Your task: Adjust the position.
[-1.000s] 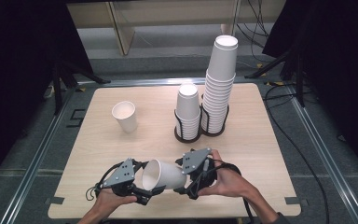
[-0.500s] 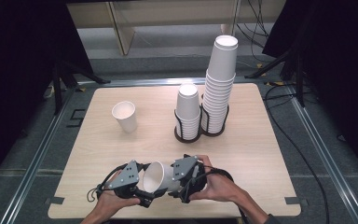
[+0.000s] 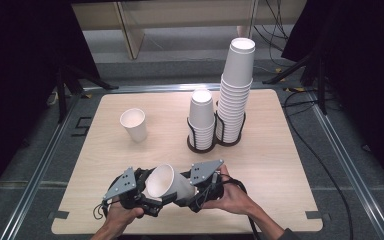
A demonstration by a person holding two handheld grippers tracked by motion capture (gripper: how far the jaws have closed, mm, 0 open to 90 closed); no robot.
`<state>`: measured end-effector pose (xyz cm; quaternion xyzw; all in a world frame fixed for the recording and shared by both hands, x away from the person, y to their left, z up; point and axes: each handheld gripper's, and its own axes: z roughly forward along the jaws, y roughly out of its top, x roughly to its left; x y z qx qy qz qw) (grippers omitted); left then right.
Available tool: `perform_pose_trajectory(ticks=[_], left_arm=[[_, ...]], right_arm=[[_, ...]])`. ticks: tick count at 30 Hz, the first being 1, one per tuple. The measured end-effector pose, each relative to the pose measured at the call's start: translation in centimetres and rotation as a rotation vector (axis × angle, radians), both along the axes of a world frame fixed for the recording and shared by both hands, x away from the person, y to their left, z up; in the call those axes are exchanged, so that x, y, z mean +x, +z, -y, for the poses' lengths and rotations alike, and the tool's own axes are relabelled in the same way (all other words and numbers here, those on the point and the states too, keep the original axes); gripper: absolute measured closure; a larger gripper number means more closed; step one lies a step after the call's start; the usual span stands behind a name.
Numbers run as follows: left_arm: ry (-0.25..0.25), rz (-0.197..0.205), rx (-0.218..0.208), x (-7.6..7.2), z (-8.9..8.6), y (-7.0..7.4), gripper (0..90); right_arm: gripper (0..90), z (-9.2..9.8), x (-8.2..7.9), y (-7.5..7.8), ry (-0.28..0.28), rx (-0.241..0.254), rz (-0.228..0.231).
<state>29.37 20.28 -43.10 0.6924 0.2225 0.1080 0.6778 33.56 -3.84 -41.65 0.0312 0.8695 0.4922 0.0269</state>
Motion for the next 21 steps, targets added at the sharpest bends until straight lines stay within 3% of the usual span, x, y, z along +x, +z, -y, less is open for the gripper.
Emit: perform_pose_trajectory(ticks=[6,15,20,21], left_arm=[[0.001,0.005,-0.060,-0.10,0.04,0.18,10.3],[0.015,0.003,-0.048,-0.08,-0.06,0.18,14.1],[0.052,0.011,-0.036,0.11,-0.55,0.35,15.1],[0.080,0.007,-0.026,0.26,-0.87,0.37,15.2]], right_arm=[[22.9,-0.11,0.07,-0.17,0.003,0.075,-0.057],[21.5,-0.37,0.19,-0.84,-0.009,0.111,-0.091],[16.5,0.00,0.24,-0.88,-0.030,0.083,-0.087],[16.5,0.13,0.22,-0.93,-0.035,0.076,-0.089]])
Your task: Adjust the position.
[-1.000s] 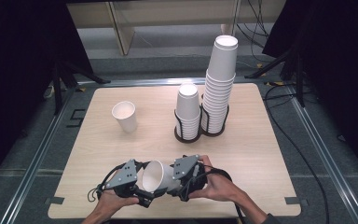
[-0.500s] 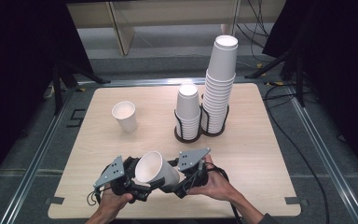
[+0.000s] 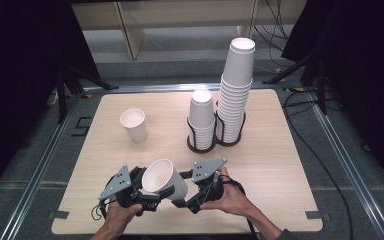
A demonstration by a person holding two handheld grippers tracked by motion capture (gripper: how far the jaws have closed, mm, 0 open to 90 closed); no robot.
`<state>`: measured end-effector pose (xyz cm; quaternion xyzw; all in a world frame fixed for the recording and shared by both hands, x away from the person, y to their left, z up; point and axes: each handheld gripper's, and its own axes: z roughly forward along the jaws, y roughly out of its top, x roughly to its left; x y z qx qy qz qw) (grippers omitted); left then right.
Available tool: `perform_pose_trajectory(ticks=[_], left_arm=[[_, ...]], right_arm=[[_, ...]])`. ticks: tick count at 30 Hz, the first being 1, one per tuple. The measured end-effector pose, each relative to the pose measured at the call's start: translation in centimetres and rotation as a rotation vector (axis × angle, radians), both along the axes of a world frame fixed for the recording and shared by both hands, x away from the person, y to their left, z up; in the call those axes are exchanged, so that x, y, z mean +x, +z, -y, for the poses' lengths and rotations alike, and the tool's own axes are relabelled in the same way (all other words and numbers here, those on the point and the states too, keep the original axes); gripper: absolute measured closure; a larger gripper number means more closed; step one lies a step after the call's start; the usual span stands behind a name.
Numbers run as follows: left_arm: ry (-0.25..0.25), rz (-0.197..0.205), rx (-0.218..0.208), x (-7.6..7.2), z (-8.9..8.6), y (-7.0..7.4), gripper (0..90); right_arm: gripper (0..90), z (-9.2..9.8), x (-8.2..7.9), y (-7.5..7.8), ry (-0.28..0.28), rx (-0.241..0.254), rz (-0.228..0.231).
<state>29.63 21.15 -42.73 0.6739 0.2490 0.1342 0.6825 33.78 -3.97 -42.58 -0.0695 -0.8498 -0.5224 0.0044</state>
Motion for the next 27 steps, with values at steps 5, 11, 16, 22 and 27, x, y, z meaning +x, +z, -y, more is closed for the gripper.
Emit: perform_pose_trajectory(ticks=[5,11,16,22,27], left_arm=[[0.087,-0.012,0.053,0.5,-0.8,-0.1,15.3],[0.168,-0.018,0.092,1.1,-1.8,-0.3,15.4],[0.210,-0.021,0.114,1.5,-2.3,-0.5,15.4],[0.253,-0.012,0.131,1.9,-2.6,-0.7,15.4],[0.284,-0.034,0.173,2.1,-2.9,-0.8,15.4]], right_arm=[[16.7,1.4,0.1,-0.5,-0.055,-0.053,-0.009],[18.0,2.9,0.5,-1.0,-0.133,-0.096,0.011],[19.2,4.0,0.5,-1.1,-0.172,-0.107,0.014],[20.1,4.8,0.3,-1.4,-0.220,-0.127,-0.007],[19.9,5.3,0.2,-1.7,-0.253,-0.151,0.001]])
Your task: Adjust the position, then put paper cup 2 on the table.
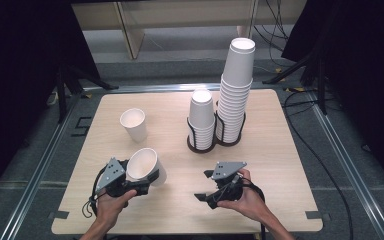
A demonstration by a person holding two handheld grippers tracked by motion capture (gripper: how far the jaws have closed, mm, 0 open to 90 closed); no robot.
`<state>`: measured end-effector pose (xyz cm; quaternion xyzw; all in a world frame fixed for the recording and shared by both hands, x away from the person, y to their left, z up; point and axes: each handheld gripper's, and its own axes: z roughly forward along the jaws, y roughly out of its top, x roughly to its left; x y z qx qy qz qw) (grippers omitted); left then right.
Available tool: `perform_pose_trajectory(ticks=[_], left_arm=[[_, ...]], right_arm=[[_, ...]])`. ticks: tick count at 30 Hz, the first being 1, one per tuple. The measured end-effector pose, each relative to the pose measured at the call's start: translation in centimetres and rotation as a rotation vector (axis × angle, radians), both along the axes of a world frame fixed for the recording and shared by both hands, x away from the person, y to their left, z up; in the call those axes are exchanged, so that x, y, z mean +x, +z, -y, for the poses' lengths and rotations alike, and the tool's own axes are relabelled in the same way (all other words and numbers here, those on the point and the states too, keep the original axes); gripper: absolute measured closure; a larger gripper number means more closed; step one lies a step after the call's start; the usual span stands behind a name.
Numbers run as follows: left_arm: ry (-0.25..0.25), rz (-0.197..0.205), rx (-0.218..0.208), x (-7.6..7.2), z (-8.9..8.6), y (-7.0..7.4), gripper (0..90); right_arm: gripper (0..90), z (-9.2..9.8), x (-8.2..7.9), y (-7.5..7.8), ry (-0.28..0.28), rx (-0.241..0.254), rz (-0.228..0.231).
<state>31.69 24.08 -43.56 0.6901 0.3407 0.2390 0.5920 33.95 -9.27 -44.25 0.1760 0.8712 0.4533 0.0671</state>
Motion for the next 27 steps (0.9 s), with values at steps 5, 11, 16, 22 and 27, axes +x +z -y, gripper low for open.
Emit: perform_pose_trajectory(ticks=[5,11,16,22,27], left_arm=[[0.033,-0.025,0.014,0.3,-0.4,-0.2,15.4],[0.058,-0.027,0.019,0.9,-0.5,-0.5,15.4],[0.068,-0.035,0.029,1.5,-0.2,-0.6,15.4],[0.091,-0.032,0.031,2.7,0.0,-0.9,15.4],[0.106,-0.034,0.045,3.8,0.2,-1.0,15.4]], right_arm=[[20.0,0.5,-0.3,-0.1,-0.035,-0.008,-0.012],[19.9,1.0,-0.7,-0.3,-0.051,-0.007,-0.023],[19.9,1.3,-1.0,-0.3,-0.065,-0.022,-0.016],[19.9,1.6,-1.2,-0.5,-0.072,-0.026,-0.030],[19.9,1.8,-1.0,-0.7,-0.080,-0.029,-0.033]])
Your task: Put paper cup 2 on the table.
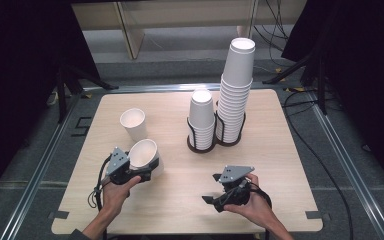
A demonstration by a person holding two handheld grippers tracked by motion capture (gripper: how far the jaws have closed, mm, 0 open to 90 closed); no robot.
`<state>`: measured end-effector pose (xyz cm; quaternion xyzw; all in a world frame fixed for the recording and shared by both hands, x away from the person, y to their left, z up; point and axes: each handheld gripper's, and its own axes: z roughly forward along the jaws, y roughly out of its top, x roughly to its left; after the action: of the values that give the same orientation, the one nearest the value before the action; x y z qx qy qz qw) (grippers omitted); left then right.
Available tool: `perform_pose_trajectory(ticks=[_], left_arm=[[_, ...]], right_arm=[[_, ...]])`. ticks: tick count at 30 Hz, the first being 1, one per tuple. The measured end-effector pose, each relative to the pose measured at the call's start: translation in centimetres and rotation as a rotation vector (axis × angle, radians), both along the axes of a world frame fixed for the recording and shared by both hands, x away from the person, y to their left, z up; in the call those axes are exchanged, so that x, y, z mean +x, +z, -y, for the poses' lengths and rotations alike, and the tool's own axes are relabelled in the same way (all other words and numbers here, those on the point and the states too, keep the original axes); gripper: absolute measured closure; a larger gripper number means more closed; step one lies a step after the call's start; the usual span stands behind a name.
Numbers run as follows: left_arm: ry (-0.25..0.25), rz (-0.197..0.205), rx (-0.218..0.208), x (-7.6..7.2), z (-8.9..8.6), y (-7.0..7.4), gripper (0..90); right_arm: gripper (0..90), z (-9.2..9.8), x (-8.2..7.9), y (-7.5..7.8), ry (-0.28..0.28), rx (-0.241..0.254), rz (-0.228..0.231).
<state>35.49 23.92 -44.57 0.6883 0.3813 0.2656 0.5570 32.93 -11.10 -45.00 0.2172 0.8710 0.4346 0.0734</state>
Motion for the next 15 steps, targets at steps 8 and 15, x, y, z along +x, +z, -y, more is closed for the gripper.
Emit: perform_pose_trajectory(ticks=[8,15], left_arm=[[0.023,0.005,0.026,1.9,0.8,-0.4,15.3],[0.044,0.011,0.034,3.4,1.5,-0.6,15.3]], right_arm=[[20.1,0.0,0.0,0.0,-0.003,-0.005,-0.002],[20.0,0.1,0.1,-0.2,-0.007,-0.009,-0.002]])
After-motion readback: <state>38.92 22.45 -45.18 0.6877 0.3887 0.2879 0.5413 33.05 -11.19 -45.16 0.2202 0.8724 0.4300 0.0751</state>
